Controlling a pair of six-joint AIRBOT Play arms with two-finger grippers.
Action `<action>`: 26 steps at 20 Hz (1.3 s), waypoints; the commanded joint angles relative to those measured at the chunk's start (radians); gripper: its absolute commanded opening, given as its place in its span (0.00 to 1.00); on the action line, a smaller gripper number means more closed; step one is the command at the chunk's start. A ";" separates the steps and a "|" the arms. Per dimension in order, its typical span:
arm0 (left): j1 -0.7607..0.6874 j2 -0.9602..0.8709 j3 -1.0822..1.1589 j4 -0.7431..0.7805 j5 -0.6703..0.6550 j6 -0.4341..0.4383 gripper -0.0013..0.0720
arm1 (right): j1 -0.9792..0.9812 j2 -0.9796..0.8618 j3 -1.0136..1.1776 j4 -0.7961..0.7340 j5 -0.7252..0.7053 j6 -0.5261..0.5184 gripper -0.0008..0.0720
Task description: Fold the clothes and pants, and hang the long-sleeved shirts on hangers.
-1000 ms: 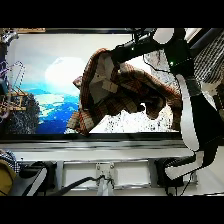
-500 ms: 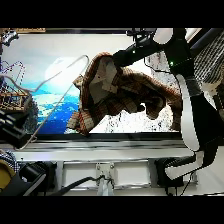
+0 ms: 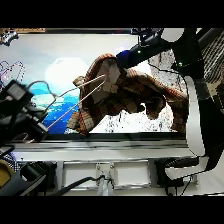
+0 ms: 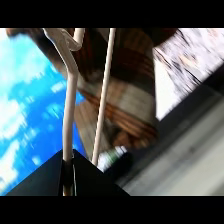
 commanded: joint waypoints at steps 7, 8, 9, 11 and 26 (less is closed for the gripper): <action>-0.003 -0.229 -0.008 0.104 0.262 0.134 0.05 | 0.001 0.036 0.001 0.004 0.091 0.014 0.08; -0.003 -0.243 -0.008 0.106 0.298 0.134 0.05 | 0.001 0.042 0.001 0.005 0.092 0.014 0.08; -0.003 -0.255 -0.008 0.105 0.337 0.134 0.05 | 0.001 0.049 0.001 0.010 0.092 0.015 0.08; -0.003 -0.280 -0.008 0.091 0.440 0.141 0.05 | 0.001 0.063 0.001 0.022 0.091 0.015 0.08; 0.529 -0.682 -0.008 -1.712 0.206 1.153 0.05 | 0.000 0.166 0.001 -0.026 0.079 0.012 0.08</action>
